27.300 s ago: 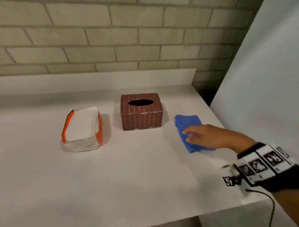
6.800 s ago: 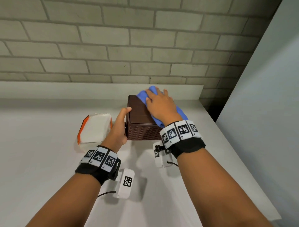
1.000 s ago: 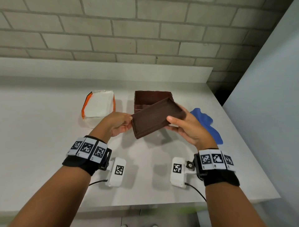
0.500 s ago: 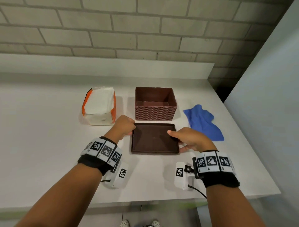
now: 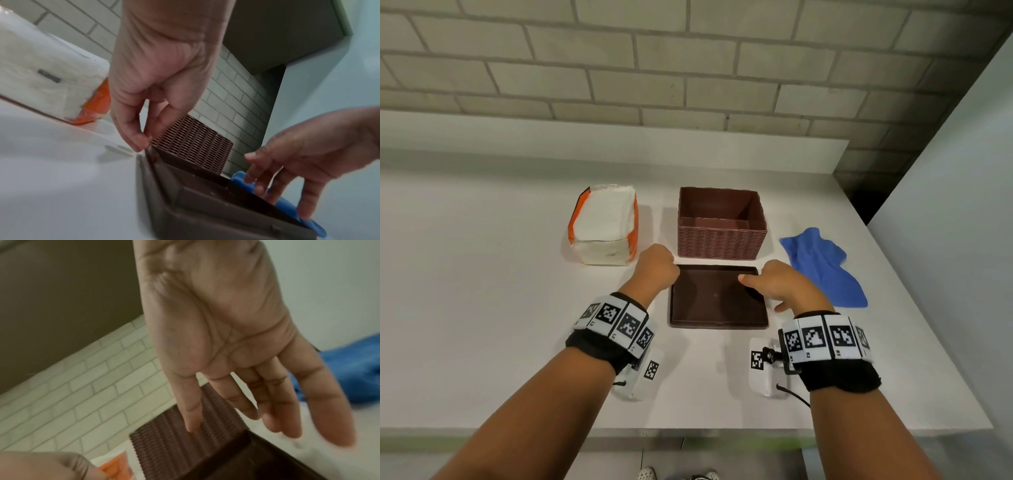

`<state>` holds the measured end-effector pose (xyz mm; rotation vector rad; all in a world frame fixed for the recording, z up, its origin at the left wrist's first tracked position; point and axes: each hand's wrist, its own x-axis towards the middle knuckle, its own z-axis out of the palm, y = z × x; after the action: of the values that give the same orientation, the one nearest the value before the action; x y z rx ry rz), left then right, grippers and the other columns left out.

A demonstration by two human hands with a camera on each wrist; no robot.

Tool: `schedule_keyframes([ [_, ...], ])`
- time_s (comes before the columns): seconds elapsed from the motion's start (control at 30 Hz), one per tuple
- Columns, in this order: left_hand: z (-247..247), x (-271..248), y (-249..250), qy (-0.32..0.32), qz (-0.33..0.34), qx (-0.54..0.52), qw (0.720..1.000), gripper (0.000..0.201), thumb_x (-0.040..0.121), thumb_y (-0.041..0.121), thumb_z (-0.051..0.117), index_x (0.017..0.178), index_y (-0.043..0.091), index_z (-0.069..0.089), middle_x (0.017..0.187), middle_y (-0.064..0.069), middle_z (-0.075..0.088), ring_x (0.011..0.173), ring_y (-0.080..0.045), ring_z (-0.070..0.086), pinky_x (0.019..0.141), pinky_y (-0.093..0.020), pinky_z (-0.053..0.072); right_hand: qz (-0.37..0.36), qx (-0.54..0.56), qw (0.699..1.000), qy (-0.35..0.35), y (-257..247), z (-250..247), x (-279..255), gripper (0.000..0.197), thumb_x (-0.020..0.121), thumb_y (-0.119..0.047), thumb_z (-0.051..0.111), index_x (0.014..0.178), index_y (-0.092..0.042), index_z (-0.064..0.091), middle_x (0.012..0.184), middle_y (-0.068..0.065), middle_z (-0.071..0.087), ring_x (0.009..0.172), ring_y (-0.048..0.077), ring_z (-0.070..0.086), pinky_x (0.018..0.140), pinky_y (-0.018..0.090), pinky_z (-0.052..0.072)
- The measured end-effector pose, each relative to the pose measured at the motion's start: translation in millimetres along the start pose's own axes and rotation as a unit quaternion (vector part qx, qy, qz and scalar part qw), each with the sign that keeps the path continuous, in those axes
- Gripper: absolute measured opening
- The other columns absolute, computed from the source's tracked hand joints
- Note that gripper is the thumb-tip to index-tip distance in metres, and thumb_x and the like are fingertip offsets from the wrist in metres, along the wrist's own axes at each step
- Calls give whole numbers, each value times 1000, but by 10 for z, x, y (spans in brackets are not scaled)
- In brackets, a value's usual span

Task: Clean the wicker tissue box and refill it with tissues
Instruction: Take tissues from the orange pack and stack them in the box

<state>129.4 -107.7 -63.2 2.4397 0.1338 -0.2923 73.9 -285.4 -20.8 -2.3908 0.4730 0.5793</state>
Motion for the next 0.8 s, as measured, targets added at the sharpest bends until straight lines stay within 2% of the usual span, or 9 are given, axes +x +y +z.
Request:
schedule_keyframes([
  [0.07, -63, -2, -52, 7, 12, 4, 1000, 37, 89, 1, 49, 125, 1, 58, 136, -14, 54, 126, -29, 50, 104, -31, 39, -44, -66, 996, 29, -115, -59, -20, 47, 97, -34, 47, 129, 1, 51, 126, 17, 57, 119, 33, 54, 94, 36, 45],
  [0.13, -178, -15, -119, 38, 26, 1, 999, 36, 90, 6, 49, 124, 7, 60, 136, -10, 55, 123, -27, 52, 103, -31, 40, -84, -105, 990, 44, -277, -101, -17, 46, 96, -37, 47, 121, 0, 57, 113, 15, 61, 114, 33, 57, 88, 34, 45],
  [0.23, -431, -47, -225, 118, 27, -53, 991, 28, 91, 11, 50, 113, 8, 67, 120, -9, 66, 108, -26, 61, 85, -25, 46, -153, -143, 976, 60, -664, -89, -40, 45, 95, -38, 47, 124, -4, 56, 124, 14, 61, 114, 31, 57, 92, 34, 45],
  [0.3, -607, -38, -297, 164, 9, -107, 981, 26, 88, 11, 53, 110, 8, 67, 112, -9, 68, 100, -23, 61, 74, -19, 42, -206, -167, 962, 58, -990, -10, -31, 42, 96, -34, 46, 123, -4, 57, 128, 14, 59, 116, 30, 56, 89, 33, 44],
  [0.33, -684, -9, -334, 184, 0, -121, 976, 27, 86, 11, 55, 110, 8, 66, 110, -9, 68, 99, -22, 60, 74, -17, 41, -230, -181, 955, 51, -1159, 57, -11, 41, 97, -31, 44, 125, -4, 55, 132, 14, 56, 118, 30, 54, 91, 33, 44],
  [0.43, -848, 154, -446, 217, -46, -132, 966, 37, 83, 12, 57, 120, 11, 59, 106, -7, 62, 115, -28, 54, 89, -28, 41, -293, -229, 928, 28, -1581, 305, 100, 40, 98, -24, 42, 133, -6, 49, 140, 12, 50, 127, 27, 49, 99, 32, 41],
  [0.57, -973, 348, -581, 192, -135, -122, 964, 54, 83, 10, 54, 136, 11, 42, 137, -15, 45, 128, -34, 41, 100, -38, 38, -343, -289, 894, 1, -1898, 612, 294, 50, 98, -23, 43, 144, -5, 34, 149, 14, 38, 136, 28, 39, 108, 34, 34],
  [0.7, -1004, 409, -664, 195, -149, -184, 952, 59, 82, 3, 54, 139, 11, 38, 143, -17, 34, 127, -35, 42, 104, -42, 42, -354, -360, 863, 5, -2011, 819, 508, 55, 96, -37, 44, 140, -4, 36, 143, 16, 39, 132, 30, 38, 107, 40, 36],
  [0.8, -1007, 407, -696, 191, -153, -207, 947, 59, 82, 1, 52, 138, 12, 37, 141, -18, 32, 122, -37, 46, 101, -44, 45, -351, -379, 856, 2, -2070, 870, 598, 54, 96, -42, 44, 131, -2, 46, 133, 16, 51, 120, 30, 50, 97, 36, 42],
])
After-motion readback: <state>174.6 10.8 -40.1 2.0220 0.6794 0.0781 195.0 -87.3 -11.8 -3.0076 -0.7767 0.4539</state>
